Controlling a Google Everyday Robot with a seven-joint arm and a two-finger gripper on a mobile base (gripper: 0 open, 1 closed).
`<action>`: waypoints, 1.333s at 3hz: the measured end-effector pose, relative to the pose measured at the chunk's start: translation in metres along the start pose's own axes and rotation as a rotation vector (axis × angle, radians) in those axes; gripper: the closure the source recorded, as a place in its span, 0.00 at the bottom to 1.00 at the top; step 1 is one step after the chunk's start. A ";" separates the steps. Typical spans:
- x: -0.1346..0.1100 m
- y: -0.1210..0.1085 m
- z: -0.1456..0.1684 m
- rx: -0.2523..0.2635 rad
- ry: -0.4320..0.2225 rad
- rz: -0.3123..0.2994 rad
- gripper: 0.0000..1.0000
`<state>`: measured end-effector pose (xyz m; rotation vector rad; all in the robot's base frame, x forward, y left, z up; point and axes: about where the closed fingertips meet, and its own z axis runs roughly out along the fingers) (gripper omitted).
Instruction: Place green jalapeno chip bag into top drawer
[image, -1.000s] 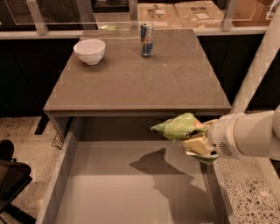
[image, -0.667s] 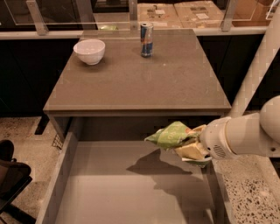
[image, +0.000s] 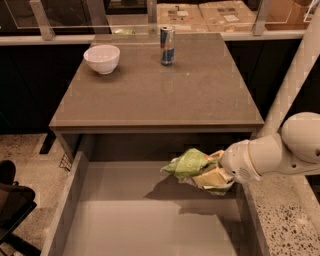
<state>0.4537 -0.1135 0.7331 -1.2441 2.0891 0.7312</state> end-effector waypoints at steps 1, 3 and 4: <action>-0.001 0.001 0.000 0.000 0.001 -0.003 0.59; -0.003 0.003 0.002 -0.005 0.003 -0.008 0.12; -0.004 0.004 0.003 -0.007 0.004 -0.009 0.00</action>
Offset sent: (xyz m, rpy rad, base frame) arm -0.0002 0.0013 0.0011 -0.0019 -0.0021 0.0017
